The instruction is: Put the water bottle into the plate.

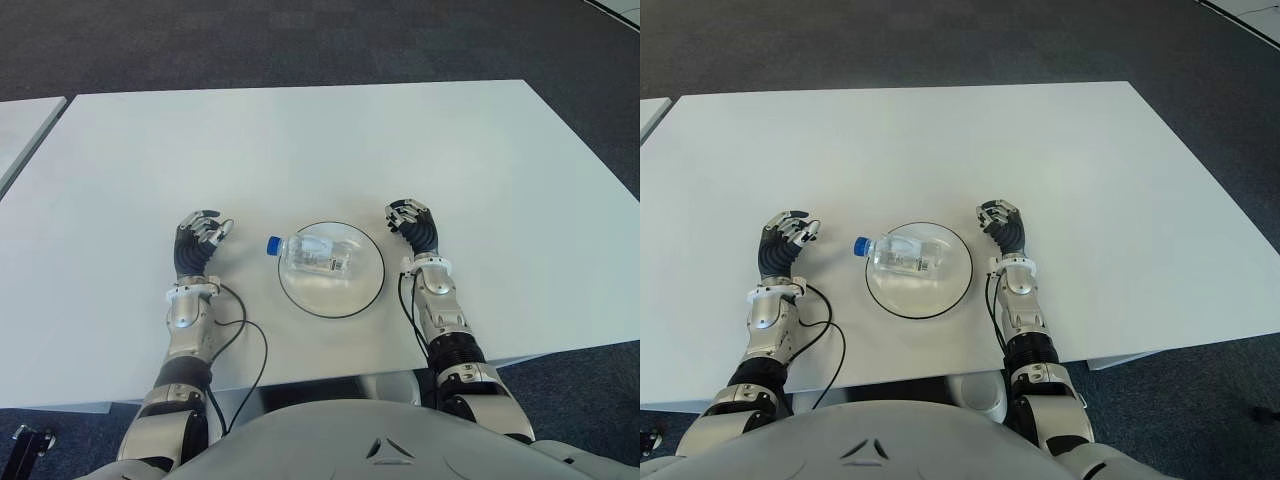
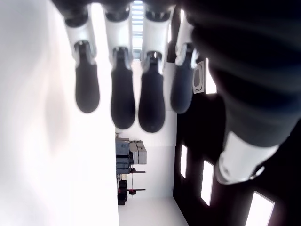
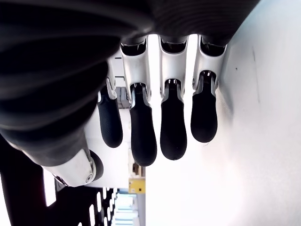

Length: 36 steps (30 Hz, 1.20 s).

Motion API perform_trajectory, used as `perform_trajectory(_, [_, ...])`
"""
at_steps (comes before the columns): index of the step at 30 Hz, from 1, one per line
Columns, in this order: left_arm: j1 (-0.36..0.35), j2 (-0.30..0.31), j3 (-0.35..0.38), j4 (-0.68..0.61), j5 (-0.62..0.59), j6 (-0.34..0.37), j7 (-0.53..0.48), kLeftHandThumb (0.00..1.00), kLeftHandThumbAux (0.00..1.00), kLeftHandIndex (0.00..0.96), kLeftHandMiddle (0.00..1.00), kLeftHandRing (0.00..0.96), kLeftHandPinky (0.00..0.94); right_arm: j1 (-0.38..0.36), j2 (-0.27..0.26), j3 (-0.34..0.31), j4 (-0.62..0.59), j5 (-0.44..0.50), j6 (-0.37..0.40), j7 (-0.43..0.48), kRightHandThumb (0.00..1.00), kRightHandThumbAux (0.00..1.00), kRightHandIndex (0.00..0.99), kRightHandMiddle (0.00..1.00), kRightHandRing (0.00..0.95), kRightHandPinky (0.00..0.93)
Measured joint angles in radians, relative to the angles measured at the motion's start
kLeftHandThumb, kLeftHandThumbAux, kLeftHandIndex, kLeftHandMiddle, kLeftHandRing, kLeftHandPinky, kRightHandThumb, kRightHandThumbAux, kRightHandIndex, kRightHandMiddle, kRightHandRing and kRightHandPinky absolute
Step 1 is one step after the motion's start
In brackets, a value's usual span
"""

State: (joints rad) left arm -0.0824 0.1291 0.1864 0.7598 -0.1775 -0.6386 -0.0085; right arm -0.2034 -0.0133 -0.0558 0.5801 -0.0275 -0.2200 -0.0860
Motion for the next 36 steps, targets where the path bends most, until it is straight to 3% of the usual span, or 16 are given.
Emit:
perform_trajectory(10, [-0.041, -0.013, 0.007, 0.024, -0.008, 0.096, -0.011, 0.695, 0.72, 0.426, 0.492, 0.475, 0.438, 0.0, -0.001, 0.0, 0.002, -0.001, 0.0, 0.004, 0.706, 0.73, 0.432, 0.614, 0.609, 0.605])
perform_trajectory(20, [-0.082, -0.038, 0.04, 0.052, -0.047, 0.145, -0.043, 0.693, 0.724, 0.417, 0.427, 0.434, 0.432, -0.001, -0.002, -0.001, 0.001, -0.001, 0.0, 0.004, 0.706, 0.729, 0.433, 0.61, 0.606, 0.601])
perform_trajectory(36, [-0.118, -0.042, 0.072, 0.086, -0.066, 0.169, -0.08, 0.692, 0.725, 0.414, 0.402, 0.418, 0.432, -0.003, -0.003, -0.001, 0.0, -0.003, 0.011, -0.009, 0.707, 0.729, 0.432, 0.61, 0.608, 0.604])
